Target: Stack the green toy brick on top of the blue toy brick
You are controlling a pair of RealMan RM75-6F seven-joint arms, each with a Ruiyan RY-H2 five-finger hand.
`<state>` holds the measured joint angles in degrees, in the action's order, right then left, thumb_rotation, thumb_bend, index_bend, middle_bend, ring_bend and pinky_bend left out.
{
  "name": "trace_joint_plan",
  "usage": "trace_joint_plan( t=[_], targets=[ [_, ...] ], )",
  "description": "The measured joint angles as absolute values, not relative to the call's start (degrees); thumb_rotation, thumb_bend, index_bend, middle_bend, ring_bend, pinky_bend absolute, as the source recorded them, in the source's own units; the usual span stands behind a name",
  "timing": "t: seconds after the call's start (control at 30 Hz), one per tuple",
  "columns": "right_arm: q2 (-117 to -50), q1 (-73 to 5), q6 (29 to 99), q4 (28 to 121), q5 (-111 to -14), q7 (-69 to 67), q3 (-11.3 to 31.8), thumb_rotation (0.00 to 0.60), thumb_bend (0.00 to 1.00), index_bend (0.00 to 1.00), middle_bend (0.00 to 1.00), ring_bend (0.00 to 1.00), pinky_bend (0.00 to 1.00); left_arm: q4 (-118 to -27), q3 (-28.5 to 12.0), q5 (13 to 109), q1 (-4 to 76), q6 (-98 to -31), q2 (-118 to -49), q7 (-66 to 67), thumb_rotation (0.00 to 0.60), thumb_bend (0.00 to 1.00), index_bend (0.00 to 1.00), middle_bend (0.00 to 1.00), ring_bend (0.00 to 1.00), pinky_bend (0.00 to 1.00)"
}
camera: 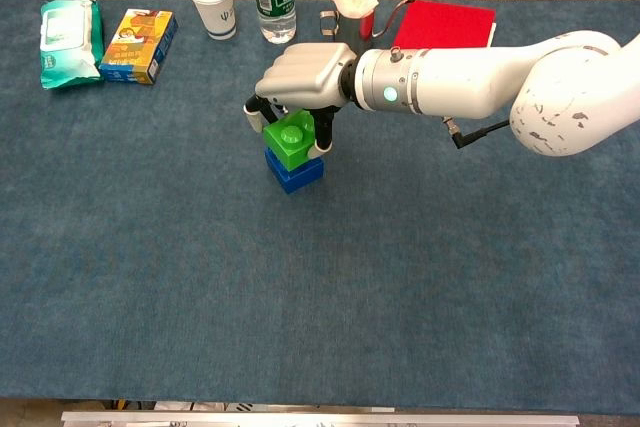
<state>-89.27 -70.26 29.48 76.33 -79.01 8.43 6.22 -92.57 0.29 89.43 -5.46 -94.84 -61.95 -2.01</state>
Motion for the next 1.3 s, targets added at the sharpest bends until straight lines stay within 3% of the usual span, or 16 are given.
trace_joint_plan(
  t=[1.3],
  targets=[
    [-90.35, -71.39, 29.14, 77.85, -71.6, 16.28, 5.69, 0.6, 0.28, 0.47, 0.44, 0.31, 0.46, -91.37, 0.18, 89.38, -5.71, -95.02, -62.28, -2.94, 0.6, 0.21, 0.0, 0.0, 0.02, 0.0]
  ],
)
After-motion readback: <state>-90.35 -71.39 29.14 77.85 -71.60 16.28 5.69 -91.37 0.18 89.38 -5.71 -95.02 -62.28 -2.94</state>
